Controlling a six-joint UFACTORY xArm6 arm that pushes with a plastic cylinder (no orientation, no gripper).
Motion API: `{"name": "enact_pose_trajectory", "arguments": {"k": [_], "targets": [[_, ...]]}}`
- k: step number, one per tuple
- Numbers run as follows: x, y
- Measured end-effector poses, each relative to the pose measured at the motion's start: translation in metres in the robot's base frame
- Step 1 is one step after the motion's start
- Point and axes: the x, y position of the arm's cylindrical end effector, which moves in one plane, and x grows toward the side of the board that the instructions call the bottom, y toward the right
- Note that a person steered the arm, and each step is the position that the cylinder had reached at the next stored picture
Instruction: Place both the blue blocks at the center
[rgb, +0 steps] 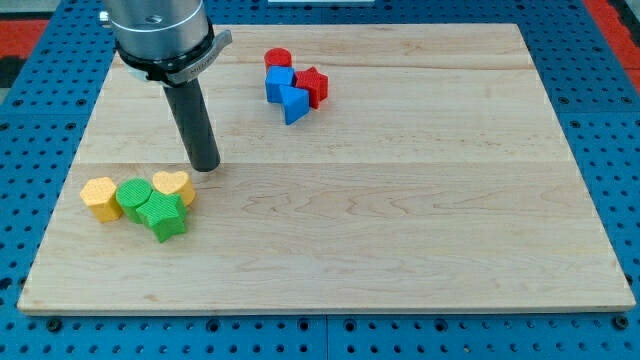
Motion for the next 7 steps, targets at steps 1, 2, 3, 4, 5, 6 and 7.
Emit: {"name": "enact_pose_trajectory", "arguments": {"k": [1, 2, 3, 4, 5, 6, 7], "targets": [[-0.011, 0.018], [-0.05, 0.011], [-0.111, -0.001], [-0.161, 0.015], [-0.18, 0.022], [-0.18, 0.053], [-0.172, 0.096]]}}
